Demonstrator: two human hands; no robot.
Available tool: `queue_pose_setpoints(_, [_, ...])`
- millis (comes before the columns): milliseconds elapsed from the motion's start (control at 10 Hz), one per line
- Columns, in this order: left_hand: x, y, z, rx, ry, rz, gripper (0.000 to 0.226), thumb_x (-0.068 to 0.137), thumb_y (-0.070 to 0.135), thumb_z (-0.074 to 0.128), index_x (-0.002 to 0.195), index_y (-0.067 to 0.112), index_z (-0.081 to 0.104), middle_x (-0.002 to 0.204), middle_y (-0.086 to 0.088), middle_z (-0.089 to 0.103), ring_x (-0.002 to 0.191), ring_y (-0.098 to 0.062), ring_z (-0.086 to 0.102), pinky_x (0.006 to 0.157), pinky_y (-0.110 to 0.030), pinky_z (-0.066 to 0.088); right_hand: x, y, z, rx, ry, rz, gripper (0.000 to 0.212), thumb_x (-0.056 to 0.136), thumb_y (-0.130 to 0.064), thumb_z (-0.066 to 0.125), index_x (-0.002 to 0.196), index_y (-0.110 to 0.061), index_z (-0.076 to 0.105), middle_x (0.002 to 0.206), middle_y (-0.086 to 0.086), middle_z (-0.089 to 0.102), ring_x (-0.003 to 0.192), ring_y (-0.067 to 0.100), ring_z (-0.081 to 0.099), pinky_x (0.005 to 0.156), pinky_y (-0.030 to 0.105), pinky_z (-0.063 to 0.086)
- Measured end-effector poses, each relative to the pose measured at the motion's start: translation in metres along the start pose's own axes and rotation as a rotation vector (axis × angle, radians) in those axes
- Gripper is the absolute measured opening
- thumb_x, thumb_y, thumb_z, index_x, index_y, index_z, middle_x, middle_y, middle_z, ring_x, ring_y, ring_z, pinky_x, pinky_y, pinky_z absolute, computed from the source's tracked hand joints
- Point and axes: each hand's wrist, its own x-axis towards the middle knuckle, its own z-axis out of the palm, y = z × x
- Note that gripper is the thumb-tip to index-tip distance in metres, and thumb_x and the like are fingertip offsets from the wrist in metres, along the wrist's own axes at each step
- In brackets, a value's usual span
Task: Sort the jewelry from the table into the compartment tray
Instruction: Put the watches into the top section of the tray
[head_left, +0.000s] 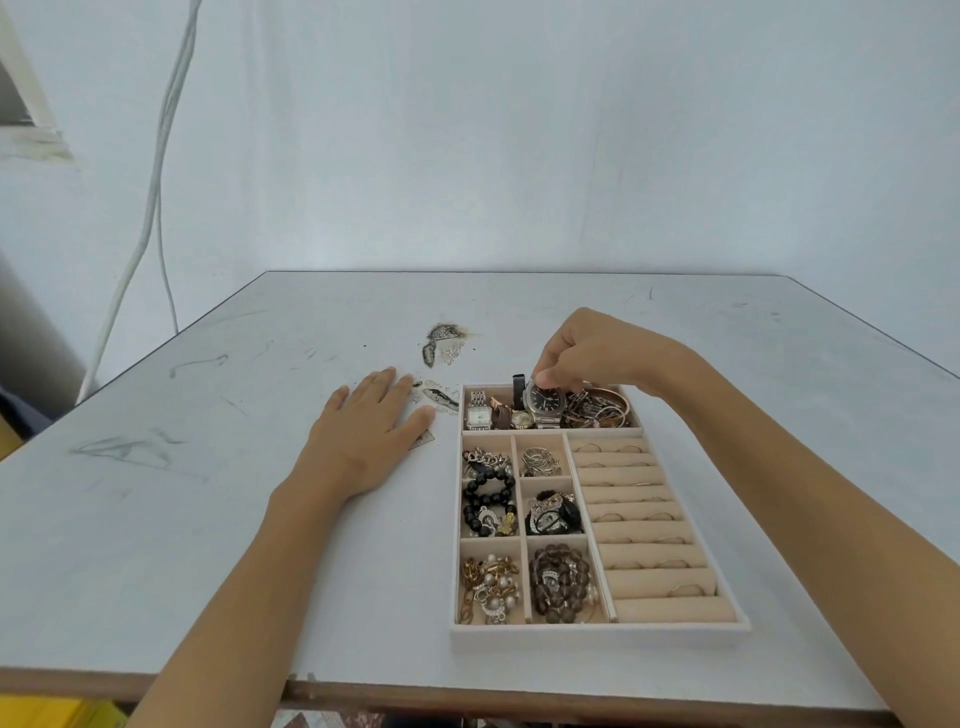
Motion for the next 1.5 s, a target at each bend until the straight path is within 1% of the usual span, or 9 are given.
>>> queue_pose_setpoints(100, [0.0,-0.001,0.001,0.0,0.002,0.002,0.061,0.098,0.052,0.021,0.152,0.025,0.011,0.16,0.005,0.004,0.146,-0.008,0.001,0.119,-0.034,-0.001,0.001,-0.002,0.004,-0.061,0.048,-0.023,0.005,0.082,-0.015,0.07,0.086,-0.013,0.071,0.072,0.003,0.066,0.063,0.013,0.056,0.067,0.026,0.046])
queue_pose_setpoints(200, [0.001,-0.001,0.001,0.001,0.005,0.003,0.061,0.098,0.052,0.021,0.152,0.025,0.012,0.16,0.005,0.005,0.146,-0.008,0.001,0.119,-0.034,-0.001,0.001,-0.005,0.008,-0.121,0.094,-0.047,0.003,0.08,-0.014,0.072,0.082,-0.016,0.073,0.067,-0.007,0.063,0.063,0.006,0.054,0.058,0.022,0.04])
queue_pose_setpoints(400, [0.001,-0.002,0.002,-0.002,0.007,0.003,0.061,0.098,0.053,0.021,0.152,0.025,0.012,0.16,0.005,0.005,0.146,-0.008,0.002,0.119,-0.035,0.0,0.0,-0.005,0.014,-0.169,0.174,-0.058,0.006,0.078,-0.015,0.073,0.079,-0.019,0.076,0.064,-0.01,0.061,0.06,0.006,0.051,0.055,0.023,0.038])
queue_pose_setpoints(600, [0.001,-0.001,0.001,-0.003,0.008,0.002,0.061,0.098,0.053,0.021,0.152,0.026,0.012,0.16,0.005,0.005,0.146,-0.008,0.001,0.119,-0.034,0.0,-0.001,-0.003,0.013,-0.151,0.188,-0.078,0.008,0.078,-0.017,0.073,0.085,-0.018,0.075,0.076,-0.007,0.063,0.081,0.016,0.06,0.074,0.03,0.049])
queue_pose_setpoints(800, [0.001,-0.001,0.001,-0.003,0.004,0.001,0.061,0.098,0.053,0.021,0.152,0.026,0.012,0.16,0.005,0.005,0.146,-0.008,0.001,0.119,-0.034,-0.001,-0.005,-0.003,0.016,-0.14,0.178,-0.085,0.006,0.076,-0.02,0.076,0.08,-0.024,0.076,0.084,-0.006,0.072,0.089,0.014,0.064,0.082,0.037,0.052])
queue_pose_setpoints(1000, [-0.001,-0.001,0.001,-0.006,0.004,0.002,0.061,0.098,0.052,0.021,0.152,0.025,0.012,0.16,0.005,0.004,0.146,-0.008,0.001,0.119,-0.034,-0.001,-0.006,-0.006,0.016,-0.235,0.202,-0.056,0.011,0.077,-0.018,0.074,0.082,-0.028,0.077,0.086,-0.007,0.073,0.085,0.014,0.063,0.058,0.023,0.039])
queue_pose_setpoints(1100, [0.0,-0.001,0.001,-0.009,0.003,0.0,0.061,0.098,0.053,0.021,0.152,0.026,0.011,0.16,0.006,0.004,0.146,-0.008,0.0,0.119,-0.033,-0.002,-0.005,-0.006,0.016,-0.275,0.196,-0.062,0.008,0.08,-0.021,0.071,0.084,-0.026,0.076,0.088,-0.006,0.072,0.083,0.013,0.062,0.058,0.023,0.039])
queue_pose_setpoints(1300, [-0.001,0.0,0.0,-0.004,-0.001,-0.001,0.061,0.098,0.053,0.021,0.152,0.026,0.011,0.16,0.005,0.004,0.146,-0.008,0.0,0.119,-0.034,-0.002,-0.005,-0.005,0.027,-0.099,0.172,-0.13,0.033,0.075,-0.047,0.074,0.103,-0.029,0.067,0.09,-0.008,0.066,0.085,0.007,0.058,0.075,0.031,0.046])
queue_pose_setpoints(1500, [-0.001,0.001,-0.001,-0.004,-0.003,-0.003,0.061,0.098,0.053,0.022,0.152,0.026,0.012,0.16,0.005,0.004,0.146,-0.008,0.0,0.119,-0.034,-0.002,0.001,-0.001,0.031,0.045,0.19,-0.155,0.018,0.076,-0.029,0.077,0.091,-0.019,0.073,0.081,0.001,0.069,0.063,0.001,0.053,0.068,0.025,0.045])
